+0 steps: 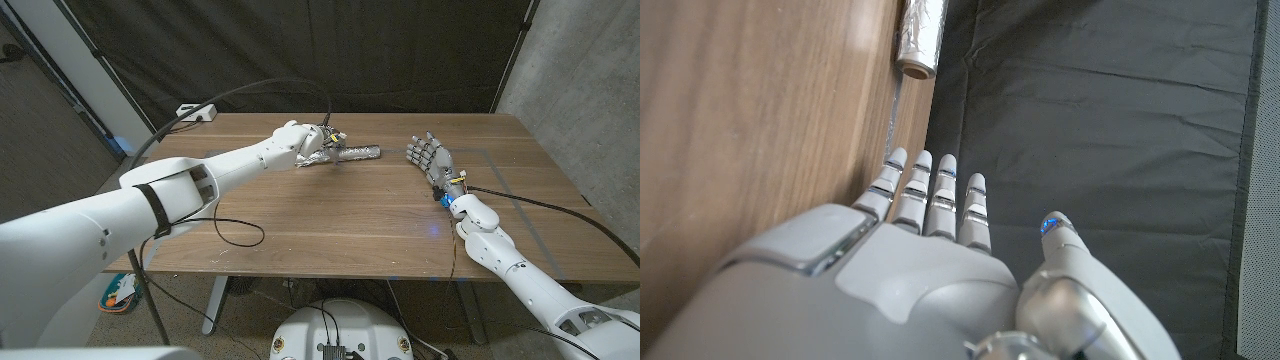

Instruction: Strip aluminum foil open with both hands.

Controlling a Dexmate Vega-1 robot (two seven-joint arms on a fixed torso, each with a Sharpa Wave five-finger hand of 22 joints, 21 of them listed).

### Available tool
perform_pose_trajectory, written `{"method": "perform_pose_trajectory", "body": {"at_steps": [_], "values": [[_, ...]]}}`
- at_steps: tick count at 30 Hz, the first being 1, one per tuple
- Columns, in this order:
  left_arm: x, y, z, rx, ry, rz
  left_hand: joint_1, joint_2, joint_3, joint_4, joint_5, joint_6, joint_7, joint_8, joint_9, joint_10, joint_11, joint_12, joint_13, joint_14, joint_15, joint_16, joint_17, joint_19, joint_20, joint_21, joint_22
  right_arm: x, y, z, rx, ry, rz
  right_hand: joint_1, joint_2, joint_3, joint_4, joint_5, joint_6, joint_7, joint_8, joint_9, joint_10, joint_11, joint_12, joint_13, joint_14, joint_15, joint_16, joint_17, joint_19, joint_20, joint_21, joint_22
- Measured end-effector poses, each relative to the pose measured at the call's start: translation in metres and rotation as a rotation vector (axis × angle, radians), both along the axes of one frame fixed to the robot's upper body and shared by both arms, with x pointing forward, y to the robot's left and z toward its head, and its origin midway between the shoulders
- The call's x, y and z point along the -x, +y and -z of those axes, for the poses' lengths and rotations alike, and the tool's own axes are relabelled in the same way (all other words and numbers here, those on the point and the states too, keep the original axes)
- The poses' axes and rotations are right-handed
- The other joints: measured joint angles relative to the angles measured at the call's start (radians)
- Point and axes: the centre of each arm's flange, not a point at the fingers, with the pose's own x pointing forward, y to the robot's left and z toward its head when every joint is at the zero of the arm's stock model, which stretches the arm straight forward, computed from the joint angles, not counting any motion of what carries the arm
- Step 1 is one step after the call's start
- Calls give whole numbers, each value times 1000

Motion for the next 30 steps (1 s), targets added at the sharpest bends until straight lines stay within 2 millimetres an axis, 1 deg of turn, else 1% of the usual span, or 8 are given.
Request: {"method": "perform_pose_trajectory", "body": {"at_steps": [5,9,12,16,17,20,28,30], "values": [[-1,3,0,64,2,12,4,4,29,-29,-8,102,7,17,0,111,17,5,0,157,-33,-2,-3,77,-11,-9,0,0,1,0,3,2,1,0,0,0,0,0,0,0,0,0,0,0,0,0,0,0,0,0,0,0,0,0],[-2,6,2,121,10,13,4,4,52,-52,-12,141,46,23,2,151,56,15,0,238,-2,13,3,151,-31,1,6,0,1,0,5,4,2,0,0,-4,4,0,0,0,0,0,0,0,0,0,4,4,0,0,0,0,0,0],[-3,8,2,151,12,14,4,4,56,-57,-16,158,63,27,8,166,71,15,0,278,20,42,25,184,-52,13,12,0,2,0,7,5,2,-4,4,-4,4,0,0,0,0,0,0,0,0,0,4,4,0,0,0,0,0,0],[-6,16,6,256,40,14,4,3,56,-57,-19,171,76,32,25,189,94,32,0,296,39,65,57,179,-58,18,15,-1,2,-1,10,9,5,-4,4,-1,7,0,0,0,-3,0,0,0,0,0,4,4,0,0,0,0,-8,0],[-6,17,6,274,46,16,4,3,56,-56,-19,176,82,33,27,232,98,70,30,300,42,66,60,172,-56,16,15,-1,2,-1,10,9,5,-4,4,1,9,0,0,0,-4,0,0,0,0,0,4,4,0,0,0,0,-8,0],[-7,23,7,361,76,20,4,3,56,-57,-19,194,99,39,38,254,117,89,70,305,41,70,76,152,-43,16,15,-1,3,-2,13,8,5,-4,4,0,8,0,0,0,-4,0,0,0,0,0,4,4,0,0,0,0,-8,0],[-11,46,11,672,182,55,4,3,56,-56,-23,224,130,58,56,262,125,117,91,304,29,52,92,120,-31,14,19,-1,5,-4,18,9,4,-4,4,0,8,0,0,0,-4,0,0,0,0,0,4,4,0,0,0,0,-8,0],[-11,49,12,733,208,71,3,3,56,-56,-25,228,133,58,61,264,128,124,95,309,12,46,94,111,-30,16,22,-1,6,-5,20,9,3,-4,4,0,8,0,0,0,-4,0,0,0,0,0,4,4,0,0,0,0,-8,0]]}}
